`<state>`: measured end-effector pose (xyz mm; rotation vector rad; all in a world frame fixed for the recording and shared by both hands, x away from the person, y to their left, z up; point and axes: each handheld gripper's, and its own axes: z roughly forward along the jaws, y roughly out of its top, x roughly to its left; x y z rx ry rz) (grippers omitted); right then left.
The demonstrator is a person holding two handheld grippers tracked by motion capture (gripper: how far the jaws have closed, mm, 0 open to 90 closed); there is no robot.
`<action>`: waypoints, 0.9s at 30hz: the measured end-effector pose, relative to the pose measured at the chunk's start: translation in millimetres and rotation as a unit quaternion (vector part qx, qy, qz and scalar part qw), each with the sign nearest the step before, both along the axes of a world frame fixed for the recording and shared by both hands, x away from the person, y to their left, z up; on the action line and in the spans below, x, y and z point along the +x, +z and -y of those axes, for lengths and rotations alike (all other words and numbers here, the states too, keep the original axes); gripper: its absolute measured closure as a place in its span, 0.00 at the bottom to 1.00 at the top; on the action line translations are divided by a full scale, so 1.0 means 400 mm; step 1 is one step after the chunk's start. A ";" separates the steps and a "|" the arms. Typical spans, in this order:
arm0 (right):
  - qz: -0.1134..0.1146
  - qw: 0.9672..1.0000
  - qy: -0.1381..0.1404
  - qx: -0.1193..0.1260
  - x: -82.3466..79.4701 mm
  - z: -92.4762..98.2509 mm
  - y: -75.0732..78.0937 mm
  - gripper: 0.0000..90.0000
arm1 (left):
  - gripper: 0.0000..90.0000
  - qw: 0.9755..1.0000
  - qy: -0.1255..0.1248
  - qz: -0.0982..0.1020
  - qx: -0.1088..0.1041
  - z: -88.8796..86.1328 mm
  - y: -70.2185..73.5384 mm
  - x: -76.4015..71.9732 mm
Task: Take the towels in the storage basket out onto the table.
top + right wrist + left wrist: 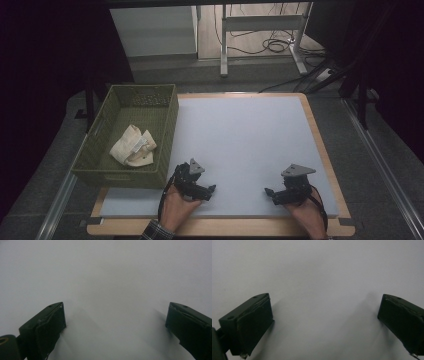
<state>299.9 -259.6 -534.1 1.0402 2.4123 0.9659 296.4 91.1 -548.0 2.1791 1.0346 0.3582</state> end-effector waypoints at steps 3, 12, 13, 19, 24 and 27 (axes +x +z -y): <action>0.000 1.000 0.000 0.000 0.000 0.000 0.000 0.03 | 0.00 1.000 0.000 0.000 0.000 0.000 0.000 0.000; -0.004 1.000 -0.001 0.000 0.006 -0.002 0.000 0.02 | 0.00 1.000 0.001 -0.004 -0.002 0.000 0.000 0.001; -0.004 1.000 -0.002 0.000 0.006 -0.002 0.000 0.02 | 0.00 1.000 0.001 -0.004 -0.002 0.000 0.000 0.001; -0.003 1.000 -0.003 0.000 0.006 -0.002 0.000 0.02 | 0.00 1.000 0.001 -0.004 -0.002 0.000 0.000 0.001; -0.002 1.000 -0.003 0.000 0.006 -0.002 0.000 0.02 | 0.00 1.000 0.000 -0.003 -0.002 0.000 0.000 0.001; -0.002 1.000 -0.002 -0.001 0.006 -0.002 0.000 0.02 | 0.00 1.000 -0.001 -0.003 -0.002 0.000 0.001 0.001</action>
